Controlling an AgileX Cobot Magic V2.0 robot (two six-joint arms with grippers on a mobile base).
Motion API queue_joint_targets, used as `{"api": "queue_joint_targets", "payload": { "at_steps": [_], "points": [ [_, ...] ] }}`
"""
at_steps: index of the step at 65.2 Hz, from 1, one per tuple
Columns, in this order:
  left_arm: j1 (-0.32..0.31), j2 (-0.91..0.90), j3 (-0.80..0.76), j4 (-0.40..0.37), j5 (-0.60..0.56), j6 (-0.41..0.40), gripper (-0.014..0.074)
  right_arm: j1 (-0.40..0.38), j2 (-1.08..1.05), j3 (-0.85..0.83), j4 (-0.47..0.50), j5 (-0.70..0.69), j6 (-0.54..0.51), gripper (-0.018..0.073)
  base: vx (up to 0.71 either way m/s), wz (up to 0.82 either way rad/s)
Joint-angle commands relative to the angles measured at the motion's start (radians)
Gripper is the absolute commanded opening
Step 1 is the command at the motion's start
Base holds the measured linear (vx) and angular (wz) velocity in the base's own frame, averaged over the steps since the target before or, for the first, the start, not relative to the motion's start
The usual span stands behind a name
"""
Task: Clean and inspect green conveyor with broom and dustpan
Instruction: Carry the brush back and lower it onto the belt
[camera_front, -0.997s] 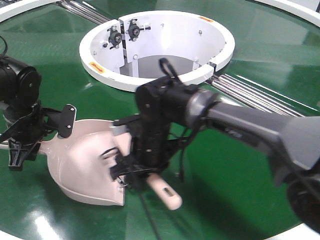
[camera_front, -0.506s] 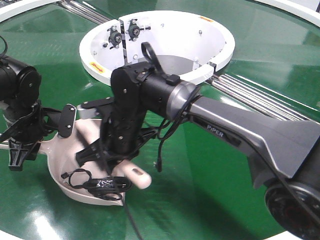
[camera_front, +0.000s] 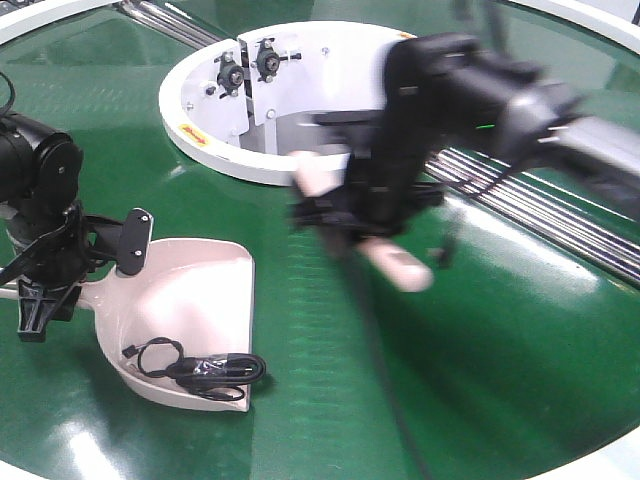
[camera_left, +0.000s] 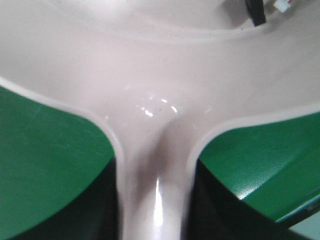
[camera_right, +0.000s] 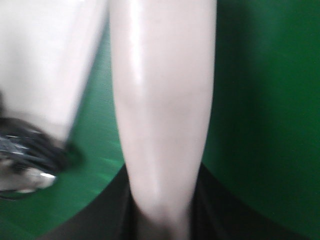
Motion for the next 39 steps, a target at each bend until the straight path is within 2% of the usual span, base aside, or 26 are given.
{"api": "queue_joint_targets", "payload": {
  "at_steps": [1, 6, 20, 30, 39],
  "points": [
    [-0.006, -0.049, -0.026, -0.006, -0.009, -0.013, -0.0006, -0.078, -0.135, 0.098, -0.018, -0.014, -0.025, -0.0004, 0.00, 0.00],
    [-0.006, -0.049, -0.026, -0.006, -0.009, -0.013, -0.0006, -0.139, -0.205, 0.210, -0.015, -0.082, -0.036, -0.0004, 0.00, 0.00],
    [-0.006, -0.049, -0.026, -0.006, -0.009, -0.013, -0.0006, -0.245, -0.349, 0.477, -0.016, -0.231, -0.066, -0.0004, 0.00, 0.00],
    [-0.006, -0.049, -0.026, -0.006, -0.009, -0.013, -0.0006, -0.258, -0.365, 0.610, -0.031, -0.291, -0.066, -0.0004, 0.00, 0.00],
    [-0.006, -0.049, -0.026, -0.006, -0.009, -0.013, -0.0006, -0.254, -0.353, 0.662, -0.063, -0.304, -0.066, -0.0004, 0.00, 0.00]
  ]
}}
